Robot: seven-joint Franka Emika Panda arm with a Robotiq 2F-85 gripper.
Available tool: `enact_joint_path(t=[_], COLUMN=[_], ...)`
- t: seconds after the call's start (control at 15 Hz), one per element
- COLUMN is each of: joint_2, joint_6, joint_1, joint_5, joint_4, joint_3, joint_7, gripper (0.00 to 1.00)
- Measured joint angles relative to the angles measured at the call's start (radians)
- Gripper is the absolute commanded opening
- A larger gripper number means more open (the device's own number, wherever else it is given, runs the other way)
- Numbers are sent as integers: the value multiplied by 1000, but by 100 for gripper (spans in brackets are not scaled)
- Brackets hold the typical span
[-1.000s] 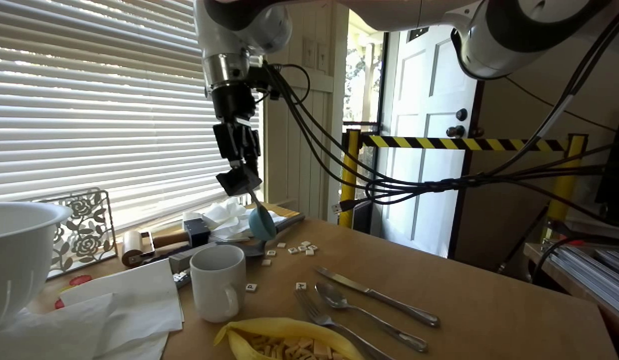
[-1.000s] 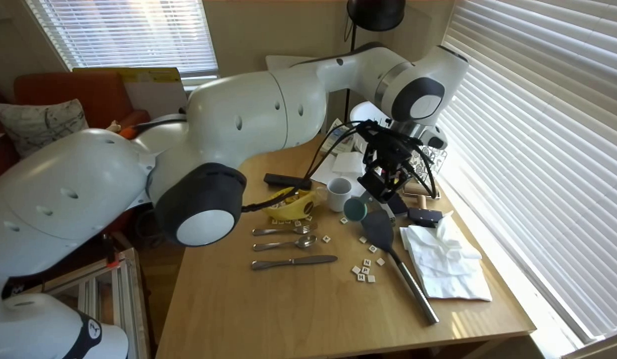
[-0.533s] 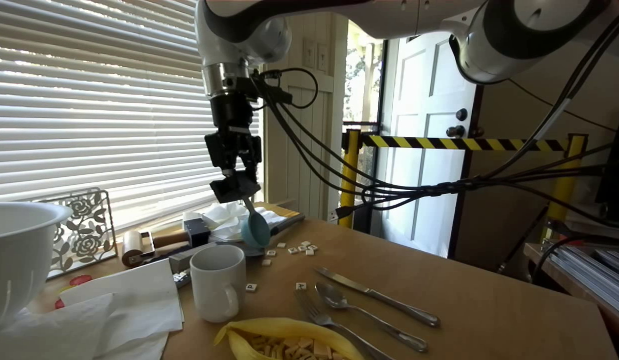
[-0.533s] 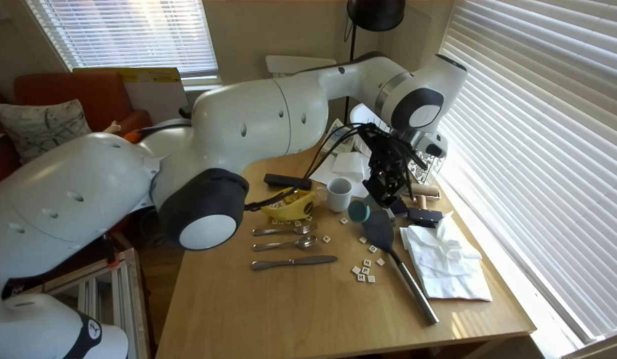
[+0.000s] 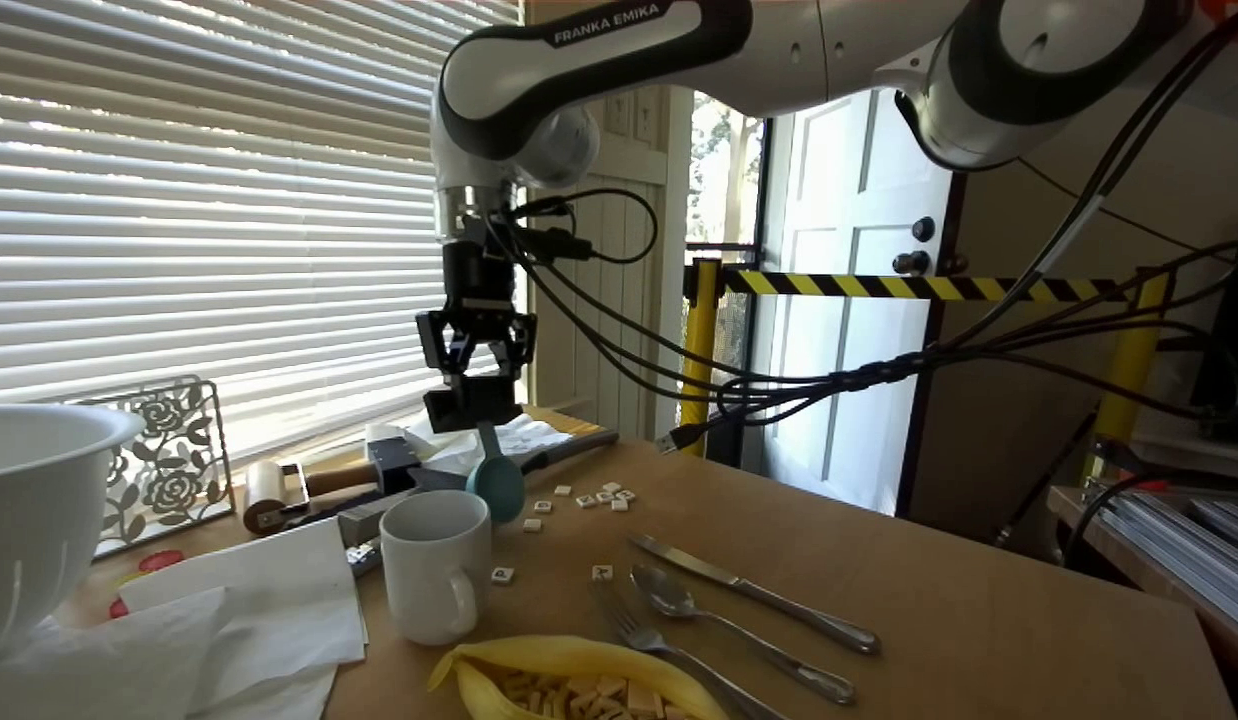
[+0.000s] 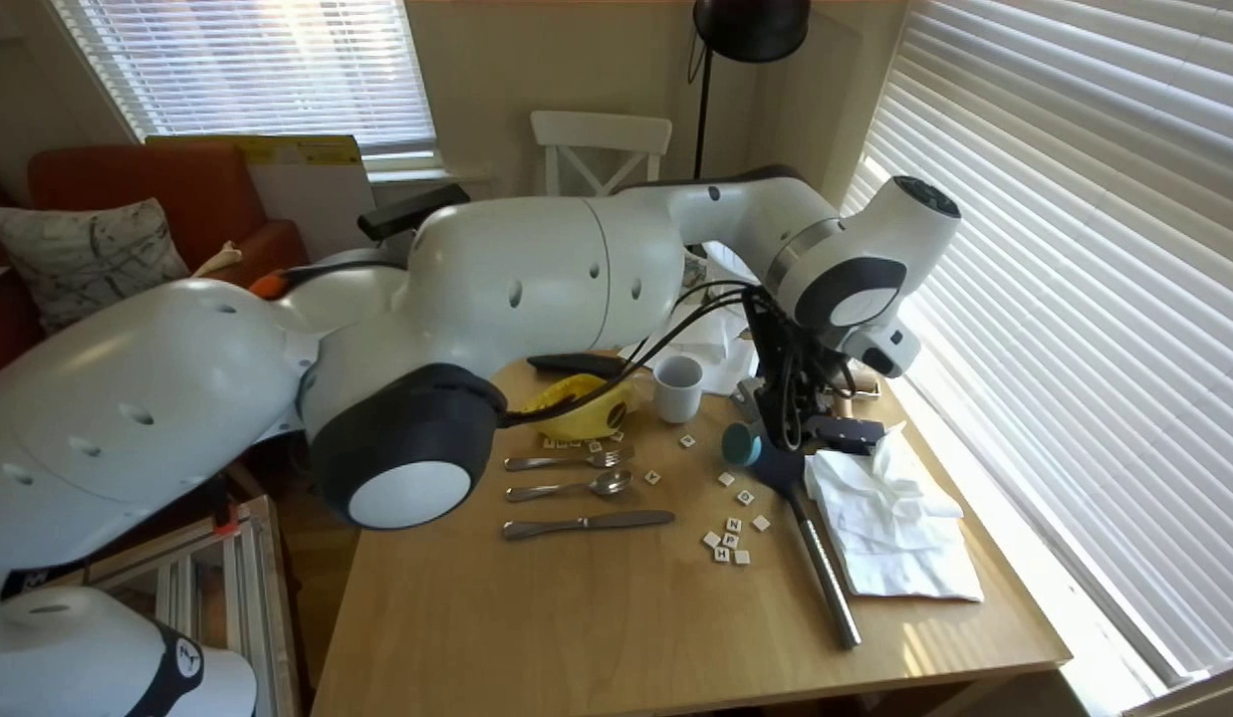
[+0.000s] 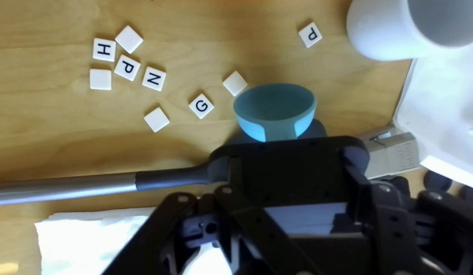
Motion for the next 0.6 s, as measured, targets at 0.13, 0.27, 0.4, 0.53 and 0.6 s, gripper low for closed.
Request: enact_joint_path(t=[0.13, 0.27, 0.4, 0.53, 0.6], joint_2=[-21, -56, -98, -142, -166], joint_6=[68, 120, 146, 151, 151], joint_1=[-14, -28, -37, -43, -44], joint_5=[14, 29, 36, 36, 36], joint_4=[-70, -146, -224, -302, -343], joint_3=[3, 9, 15, 17, 17], joint_7=[8, 8, 8, 7, 7], gripper=[35, 35, 35, 35, 35])
